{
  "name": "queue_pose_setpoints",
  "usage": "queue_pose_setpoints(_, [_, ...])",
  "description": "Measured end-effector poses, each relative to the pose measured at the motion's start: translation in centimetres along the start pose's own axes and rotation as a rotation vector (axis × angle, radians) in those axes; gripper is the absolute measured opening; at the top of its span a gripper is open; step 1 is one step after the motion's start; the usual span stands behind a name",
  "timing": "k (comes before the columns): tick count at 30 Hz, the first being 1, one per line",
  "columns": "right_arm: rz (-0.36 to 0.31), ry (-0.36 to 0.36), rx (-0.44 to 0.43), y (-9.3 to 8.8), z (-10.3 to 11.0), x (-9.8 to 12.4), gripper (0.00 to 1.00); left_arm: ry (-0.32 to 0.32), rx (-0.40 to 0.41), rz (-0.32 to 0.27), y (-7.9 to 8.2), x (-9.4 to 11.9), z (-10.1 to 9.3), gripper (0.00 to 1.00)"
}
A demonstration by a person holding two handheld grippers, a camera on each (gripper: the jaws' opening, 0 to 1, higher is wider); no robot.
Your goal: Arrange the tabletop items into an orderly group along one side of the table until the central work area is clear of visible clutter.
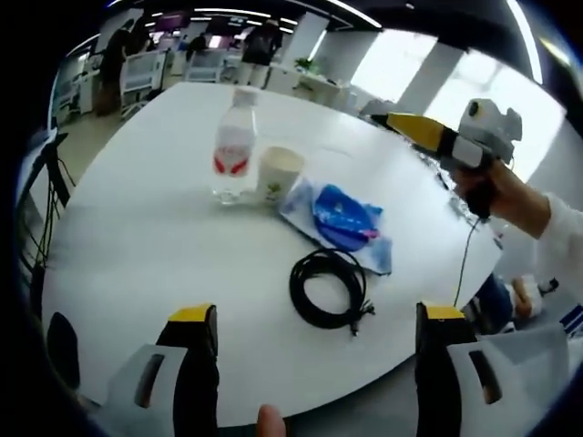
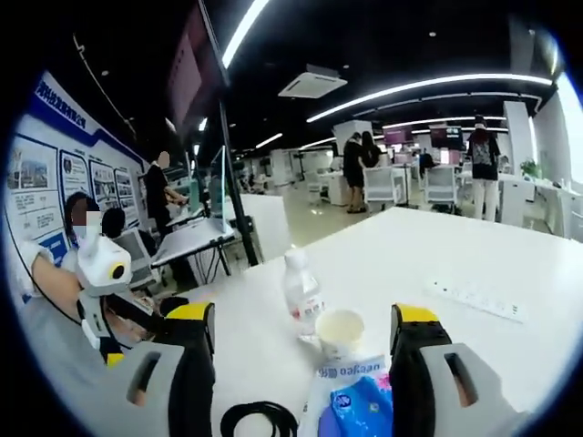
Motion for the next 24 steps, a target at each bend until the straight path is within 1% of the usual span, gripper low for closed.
queue_pose_setpoints(2, [0.011,-0.018,-0.008,-0.3,-0.7,0.8,0.78,-0.004,-0.002,0.024,-0.4,-0.3,-0.1,0.86])
queue_pose_setpoints(3, [0.012,-0.023,-0.014,-0.5,-0.7,1.3,0.78,-0.005,-0.001,0.047,-0.8,-0.4,-0.2,0.86])
queue_pose_setpoints(4, [0.015,-0.028,-0.023,-0.7,-0.7,1.7,0.78,-0.005,0.000,0.055,-1.0,-0.5,-0.3,0.85])
queue_pose_setpoints(6, [0.021,-0.043,-0.041,-1.0,-0.7,2.7,0.78,-0.007,-0.005,0.066,-1.2,-0.5,-0.7,0.85])
queue_pose_setpoints(9, [0.025,-0.072,-0.068,-1.4,-0.1,4.5,0.77,-0.011,-0.030,0.069,-1.3,-0.3,-1.4,0.85])
queue_pose_setpoints(11, [0.047,-0.095,-0.094,-1.9,0.0,5.5,0.76,0.003,-0.040,0.098,-1.6,-0.6,-0.8,0.85])
queue_pose_setpoints(14, [0.037,-0.130,-0.102,-2.3,-0.2,7.2,0.76,0.010,-0.015,0.116,-1.9,-0.9,-0.3,0.85])
queue_pose_setpoints(15, [0.035,-0.139,-0.110,-2.4,0.0,7.7,0.76,0.006,0.012,0.109,-1.9,-0.9,-0.3,0.86])
queue_pose_setpoints(18, [0.027,-0.172,-0.147,-2.8,0.1,9.2,0.76,-0.004,0.035,0.104,-1.8,-1.0,-0.4,0.85])
queue_pose_setpoints(19, [0.025,-0.184,-0.167,-3.0,0.0,9.7,0.76,-0.007,0.036,0.115,-2.0,-1.2,-0.5,0.86])
queue_pose_setpoints(22, [0.017,-0.213,-0.181,-3.5,0.0,10.8,0.75,-0.022,0.002,0.156,-2.6,-1.6,-1.1,0.85])
queue_pose_setpoints(24, [0.005,-0.233,-0.211,-3.6,0.3,11.3,0.76,-0.040,-0.016,0.157,-2.6,-1.8,-1.5,0.86])
Point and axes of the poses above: the point that each gripper's makers call its tool centre point, and the gripper's own axes: x roughly backward along the fingers, z roughly to its left, y roughly out of its top, the point moved 4 cm from there along x, roughly backward along the fingers, and after that the axes turned 4 degrees about -z, right-handed, at the moved point
